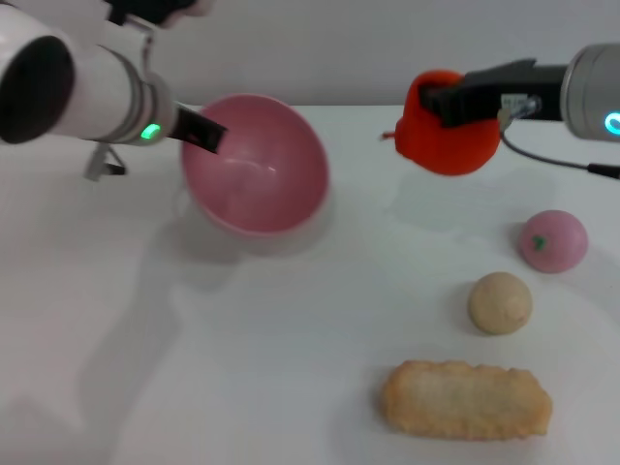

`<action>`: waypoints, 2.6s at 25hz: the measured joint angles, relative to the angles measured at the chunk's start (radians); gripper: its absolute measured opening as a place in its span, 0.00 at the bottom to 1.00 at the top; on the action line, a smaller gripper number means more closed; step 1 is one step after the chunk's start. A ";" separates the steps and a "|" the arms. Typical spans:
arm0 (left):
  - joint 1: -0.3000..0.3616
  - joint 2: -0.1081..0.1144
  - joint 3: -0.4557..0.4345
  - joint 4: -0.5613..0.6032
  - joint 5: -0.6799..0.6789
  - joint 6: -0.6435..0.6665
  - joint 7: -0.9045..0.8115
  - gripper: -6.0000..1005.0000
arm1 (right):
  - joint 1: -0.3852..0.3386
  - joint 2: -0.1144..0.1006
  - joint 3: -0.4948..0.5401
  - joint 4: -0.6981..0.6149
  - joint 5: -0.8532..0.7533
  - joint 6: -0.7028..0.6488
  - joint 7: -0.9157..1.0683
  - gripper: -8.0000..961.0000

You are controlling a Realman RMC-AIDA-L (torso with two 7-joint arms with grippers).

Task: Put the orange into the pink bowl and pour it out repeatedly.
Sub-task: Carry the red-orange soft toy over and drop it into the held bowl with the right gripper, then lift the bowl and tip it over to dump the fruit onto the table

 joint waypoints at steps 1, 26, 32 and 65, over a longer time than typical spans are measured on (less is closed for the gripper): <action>-0.024 -0.003 0.056 -0.026 -0.055 0.021 0.000 0.05 | -0.001 0.000 0.002 -0.016 -0.003 0.002 0.000 0.10; -0.074 -0.003 0.149 -0.030 -0.192 0.084 0.020 0.05 | 0.079 -0.002 -0.073 0.131 0.027 -0.052 -0.003 0.21; -0.074 -0.003 0.157 -0.030 -0.175 0.127 0.079 0.05 | 0.032 -0.003 0.060 0.117 0.022 -0.036 0.021 0.45; 0.094 -0.016 0.667 -0.088 1.109 0.790 0.260 0.06 | -0.137 -0.003 0.486 0.318 0.000 0.045 -0.052 0.55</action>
